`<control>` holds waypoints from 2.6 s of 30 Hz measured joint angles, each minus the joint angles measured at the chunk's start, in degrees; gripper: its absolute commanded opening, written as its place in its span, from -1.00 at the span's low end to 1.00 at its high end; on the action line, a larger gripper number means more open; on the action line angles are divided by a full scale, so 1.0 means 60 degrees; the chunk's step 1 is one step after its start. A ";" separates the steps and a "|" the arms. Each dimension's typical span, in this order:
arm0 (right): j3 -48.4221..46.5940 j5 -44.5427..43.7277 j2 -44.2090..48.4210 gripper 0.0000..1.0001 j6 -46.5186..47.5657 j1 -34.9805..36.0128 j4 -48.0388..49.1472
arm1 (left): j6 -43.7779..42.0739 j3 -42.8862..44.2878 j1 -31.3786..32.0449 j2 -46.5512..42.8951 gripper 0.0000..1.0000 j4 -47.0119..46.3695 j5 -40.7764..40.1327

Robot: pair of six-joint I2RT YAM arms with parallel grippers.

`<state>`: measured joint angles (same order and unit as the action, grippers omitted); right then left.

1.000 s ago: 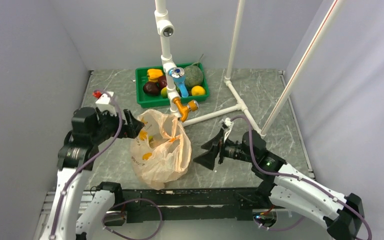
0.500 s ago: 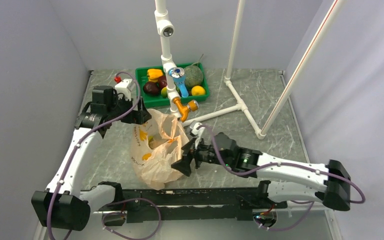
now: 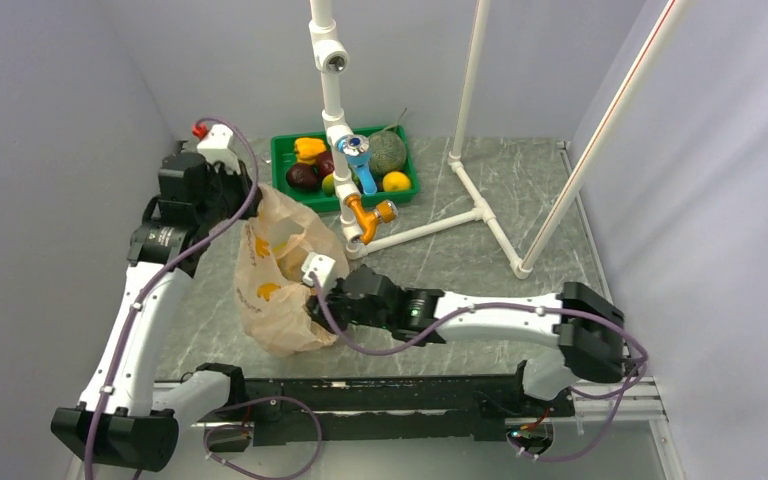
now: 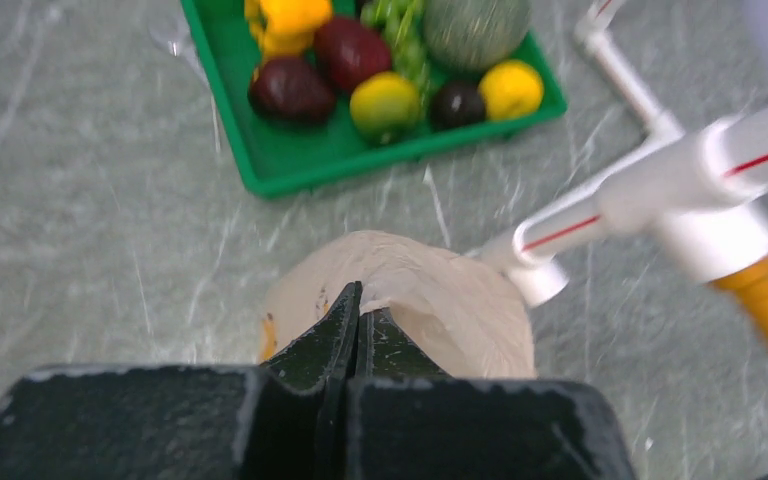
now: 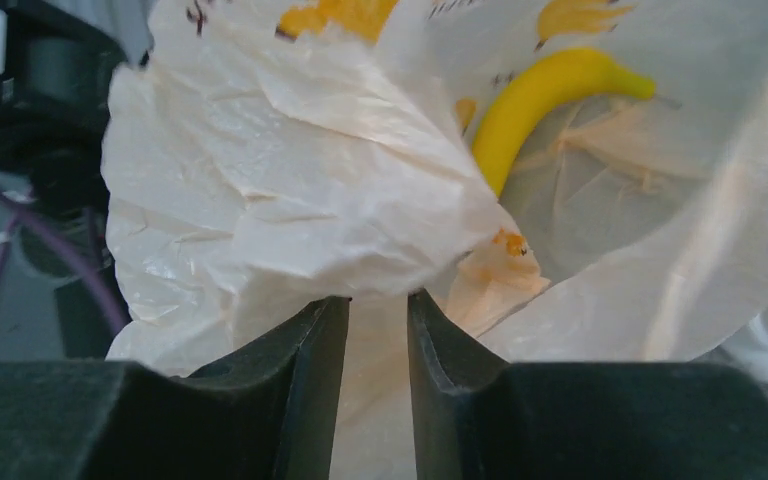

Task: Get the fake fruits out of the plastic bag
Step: Adjust the plastic bag at the center of the board.

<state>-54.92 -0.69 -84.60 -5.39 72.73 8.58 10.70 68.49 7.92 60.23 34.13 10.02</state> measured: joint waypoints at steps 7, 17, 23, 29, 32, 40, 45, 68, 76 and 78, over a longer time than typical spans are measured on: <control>-0.1443 0.0506 -0.1825 -0.36 0.1166 0.0084 -0.0047 | 0.0353 0.1435 0.0000 0.0182 -1.00 -0.0732 0.0299; 0.0040 0.0586 -0.3151 -0.25 0.0189 0.1534 -0.0517 | 0.0375 -0.3355 0.0000 -0.2932 -1.00 -0.0386 0.0707; 0.0871 0.0076 -0.0488 0.06 -0.0033 0.1297 -0.0681 | 0.0390 -0.3617 0.0000 -0.4626 -1.00 -0.0237 0.0739; 0.0885 -0.0554 0.0998 -0.01 0.0055 0.1060 0.0350 | 0.0878 -0.3162 0.0000 -0.4714 -1.00 -0.0310 0.1337; 0.0284 -0.0707 0.0321 -0.24 0.0066 0.1053 0.0375 | 0.1239 -0.3140 0.0000 -0.4714 -1.00 -0.0313 0.1628; -0.0922 -0.1093 -0.1566 -0.56 0.0076 0.1053 0.0302 | 0.1967 -0.3388 0.0000 -0.5085 -1.00 -0.0310 0.2164; -0.2164 -0.1530 -0.2546 -0.62 0.0342 0.1053 0.0299 | 0.2171 -0.3625 0.0000 -0.5195 -1.00 -0.0244 0.2543; -0.2448 -0.3217 -0.4739 -0.15 0.1719 0.0852 0.4921 | 0.2528 -0.3923 -0.0342 -0.5227 -1.00 -0.0117 0.1851; -0.0331 -0.2506 -0.4054 0.12 0.1384 0.0703 0.4065 | 0.2488 -0.3355 -0.0036 -0.4936 -1.00 0.0200 0.1315; 0.0135 -0.2295 -0.3799 0.14 0.1319 0.0656 0.3759 | 0.2306 -0.3049 -0.0036 -0.4758 -1.00 0.0189 0.1060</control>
<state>-54.11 -14.46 -107.39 2.52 76.66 31.14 24.53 50.19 7.70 31.68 35.27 16.38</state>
